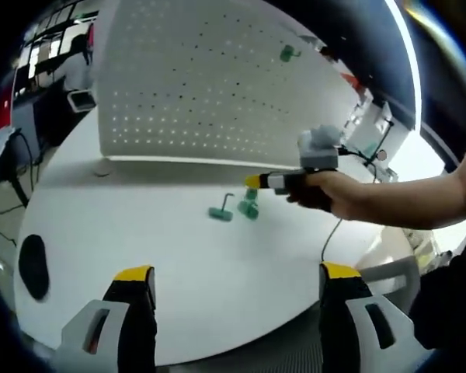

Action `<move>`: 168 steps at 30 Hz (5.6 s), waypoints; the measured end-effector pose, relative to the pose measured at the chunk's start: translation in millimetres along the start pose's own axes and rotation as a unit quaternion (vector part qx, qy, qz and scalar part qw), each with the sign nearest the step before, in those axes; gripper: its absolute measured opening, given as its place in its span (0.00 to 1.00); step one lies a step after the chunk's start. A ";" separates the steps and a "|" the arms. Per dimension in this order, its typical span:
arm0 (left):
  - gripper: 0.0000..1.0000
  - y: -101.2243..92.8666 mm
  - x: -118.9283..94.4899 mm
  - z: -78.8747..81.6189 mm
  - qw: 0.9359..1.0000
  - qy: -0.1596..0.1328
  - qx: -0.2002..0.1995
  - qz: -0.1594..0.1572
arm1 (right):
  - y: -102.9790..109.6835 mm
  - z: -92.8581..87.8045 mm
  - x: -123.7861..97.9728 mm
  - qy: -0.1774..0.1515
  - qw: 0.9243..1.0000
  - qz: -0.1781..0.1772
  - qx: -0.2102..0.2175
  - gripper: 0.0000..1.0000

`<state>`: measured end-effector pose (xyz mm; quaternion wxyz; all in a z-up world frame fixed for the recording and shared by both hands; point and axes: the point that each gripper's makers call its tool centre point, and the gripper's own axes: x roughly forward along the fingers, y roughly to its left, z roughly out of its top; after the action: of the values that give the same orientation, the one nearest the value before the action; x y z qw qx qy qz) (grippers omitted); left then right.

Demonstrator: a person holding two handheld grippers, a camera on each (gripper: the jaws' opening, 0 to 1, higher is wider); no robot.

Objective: Insert the hook assembly into the mounting plate slot until the hook locks in place.

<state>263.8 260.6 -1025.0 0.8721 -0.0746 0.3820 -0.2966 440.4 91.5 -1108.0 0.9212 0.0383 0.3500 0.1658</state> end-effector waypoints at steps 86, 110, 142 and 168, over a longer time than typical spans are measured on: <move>0.46 -95.3 -6.2 80.8 0.991 -0.092 0.022 -0.091 | 151.3 62.0 -242.1 -0.261 0.951 0.159 0.049 0.00; 0.04 -123.5 -27.0 92.7 0.981 -0.106 -0.051 -0.155 | 172.3 70.8 -258.4 -0.285 0.942 0.175 0.016 0.00; 0.01 -116.5 -42.2 112.0 0.975 -0.146 0.164 -0.038 | 176.3 75.7 -271.7 -0.224 0.943 0.243 0.043 0.06; 0.01 -134.8 -65.4 145.0 0.950 -0.232 0.209 -0.028 | 183.8 98.7 -284.7 -0.246 0.924 0.281 0.079 0.03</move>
<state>270.0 174.6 -835.2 0.9239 0.0314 0.0967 -0.3689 254.8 174.6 -819.5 0.8876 0.2479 0.0993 0.3752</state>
